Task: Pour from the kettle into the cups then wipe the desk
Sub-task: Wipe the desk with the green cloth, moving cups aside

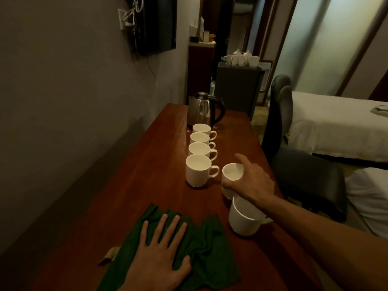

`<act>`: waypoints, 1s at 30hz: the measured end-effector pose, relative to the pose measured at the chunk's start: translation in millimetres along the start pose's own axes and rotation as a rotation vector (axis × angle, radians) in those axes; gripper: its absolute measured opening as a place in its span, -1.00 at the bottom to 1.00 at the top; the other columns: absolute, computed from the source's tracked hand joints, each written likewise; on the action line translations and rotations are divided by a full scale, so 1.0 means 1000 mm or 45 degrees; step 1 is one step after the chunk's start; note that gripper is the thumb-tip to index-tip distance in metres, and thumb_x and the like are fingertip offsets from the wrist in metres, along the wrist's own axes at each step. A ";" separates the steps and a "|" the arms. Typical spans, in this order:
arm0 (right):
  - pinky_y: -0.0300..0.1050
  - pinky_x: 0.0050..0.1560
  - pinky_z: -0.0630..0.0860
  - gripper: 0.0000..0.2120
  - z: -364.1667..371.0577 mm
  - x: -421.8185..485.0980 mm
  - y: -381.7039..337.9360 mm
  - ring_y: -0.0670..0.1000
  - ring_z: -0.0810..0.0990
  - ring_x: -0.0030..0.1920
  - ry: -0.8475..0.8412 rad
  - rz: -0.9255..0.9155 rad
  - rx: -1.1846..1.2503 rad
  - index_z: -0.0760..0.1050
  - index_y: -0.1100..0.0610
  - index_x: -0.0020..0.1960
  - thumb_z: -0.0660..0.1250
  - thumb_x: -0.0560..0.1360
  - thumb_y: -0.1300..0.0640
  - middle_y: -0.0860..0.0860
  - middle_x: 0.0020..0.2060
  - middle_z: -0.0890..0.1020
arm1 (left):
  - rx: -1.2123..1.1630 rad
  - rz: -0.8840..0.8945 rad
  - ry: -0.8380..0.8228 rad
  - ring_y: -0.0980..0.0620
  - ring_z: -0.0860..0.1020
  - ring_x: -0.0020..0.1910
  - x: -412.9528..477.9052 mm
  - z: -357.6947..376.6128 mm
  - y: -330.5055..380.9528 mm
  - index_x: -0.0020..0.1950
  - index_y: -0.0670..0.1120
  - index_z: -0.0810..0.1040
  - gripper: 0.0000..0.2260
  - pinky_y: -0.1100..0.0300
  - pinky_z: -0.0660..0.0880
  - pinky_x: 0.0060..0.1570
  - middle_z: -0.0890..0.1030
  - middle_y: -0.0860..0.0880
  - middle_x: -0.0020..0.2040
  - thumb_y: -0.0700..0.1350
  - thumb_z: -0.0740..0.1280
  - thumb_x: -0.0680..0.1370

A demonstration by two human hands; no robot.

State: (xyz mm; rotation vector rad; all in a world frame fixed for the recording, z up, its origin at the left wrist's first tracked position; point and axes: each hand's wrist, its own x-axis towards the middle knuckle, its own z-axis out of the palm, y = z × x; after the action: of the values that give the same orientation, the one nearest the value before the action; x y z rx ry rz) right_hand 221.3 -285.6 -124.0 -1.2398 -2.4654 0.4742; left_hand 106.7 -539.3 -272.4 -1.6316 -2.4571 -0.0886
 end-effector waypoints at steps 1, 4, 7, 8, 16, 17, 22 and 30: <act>0.23 0.22 0.50 -0.05 0.001 0.000 0.002 0.15 0.46 0.32 -0.012 0.025 0.005 0.16 -0.17 0.51 0.43 0.24 -0.43 0.06 0.36 0.48 | 0.004 0.003 0.002 -0.07 0.25 0.52 0.001 0.001 0.000 0.52 0.11 0.41 -0.29 -0.29 0.19 0.29 0.38 0.03 0.54 0.42 0.21 0.45; 0.22 0.22 0.51 0.00 0.006 0.002 0.004 0.15 0.46 0.34 -0.045 0.097 -0.043 0.21 -0.10 0.53 0.41 0.20 -0.46 0.05 0.39 0.47 | 0.004 0.006 0.022 -0.06 0.26 0.52 0.000 0.000 0.000 0.52 0.11 0.41 -0.30 -0.29 0.18 0.31 0.38 0.04 0.54 0.41 0.21 0.45; 0.18 0.13 0.57 -0.07 0.011 0.004 0.005 0.12 0.53 0.24 -0.050 0.127 -0.118 0.36 -0.09 0.44 0.38 0.16 -0.48 0.02 0.30 0.54 | -0.009 0.004 0.029 -0.07 0.27 0.53 0.000 -0.001 0.001 0.52 0.10 0.40 -0.32 -0.30 0.17 0.32 0.36 0.04 0.55 0.40 0.19 0.47; 0.17 0.08 0.58 -0.14 0.014 0.005 0.006 0.10 0.56 0.16 -0.044 0.125 -0.120 0.44 -0.09 0.34 0.37 0.14 -0.48 0.01 0.21 0.58 | -0.015 0.003 0.022 -0.07 0.27 0.53 0.001 -0.002 0.001 0.52 0.10 0.40 -0.32 -0.30 0.17 0.33 0.36 0.04 0.55 0.40 0.19 0.48; 0.23 0.24 0.49 -0.04 0.012 0.007 0.009 0.16 0.46 0.34 -0.108 0.207 -0.120 0.23 -0.06 0.51 0.46 0.24 -0.39 0.07 0.38 0.45 | -0.044 -0.018 -0.030 -0.09 0.31 0.52 0.006 -0.005 0.001 0.52 0.10 0.40 -0.36 -0.32 0.15 0.33 0.35 0.04 0.55 0.40 0.05 0.55; 0.25 0.27 0.46 -0.03 0.012 0.007 0.010 0.17 0.43 0.37 -0.103 0.217 -0.114 0.19 -0.06 0.52 0.47 0.25 -0.38 0.07 0.41 0.43 | -0.045 -0.024 -0.044 -0.10 0.33 0.52 0.007 -0.006 0.001 0.52 0.10 0.41 -0.36 -0.32 0.15 0.33 0.36 0.04 0.55 0.40 0.02 0.56; 0.28 0.31 0.39 -0.02 0.014 0.006 0.010 0.17 0.42 0.38 -0.116 0.243 -0.135 0.16 -0.06 0.52 0.47 0.25 -0.38 0.07 0.41 0.41 | -0.028 -0.042 -0.115 -0.13 0.35 0.51 0.010 -0.010 0.001 0.53 0.12 0.39 -0.36 -0.30 0.12 0.34 0.37 0.05 0.54 0.41 0.04 0.56; 0.36 0.44 0.15 0.01 0.009 0.002 -0.004 0.22 0.27 0.48 -0.078 0.173 -0.298 0.12 -0.01 0.54 0.21 0.30 -0.59 0.13 0.50 0.27 | -0.026 -0.044 -0.158 -0.12 0.36 0.50 0.010 -0.018 0.003 0.52 0.11 0.41 -0.37 -0.30 0.12 0.34 0.40 0.05 0.52 0.40 0.03 0.57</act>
State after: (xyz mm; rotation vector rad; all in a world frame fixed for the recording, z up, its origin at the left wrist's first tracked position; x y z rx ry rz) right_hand 213.2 -287.8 -129.9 -1.5126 -2.5563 0.2654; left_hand 107.7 -531.4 -253.3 -1.6506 -2.5846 -0.0177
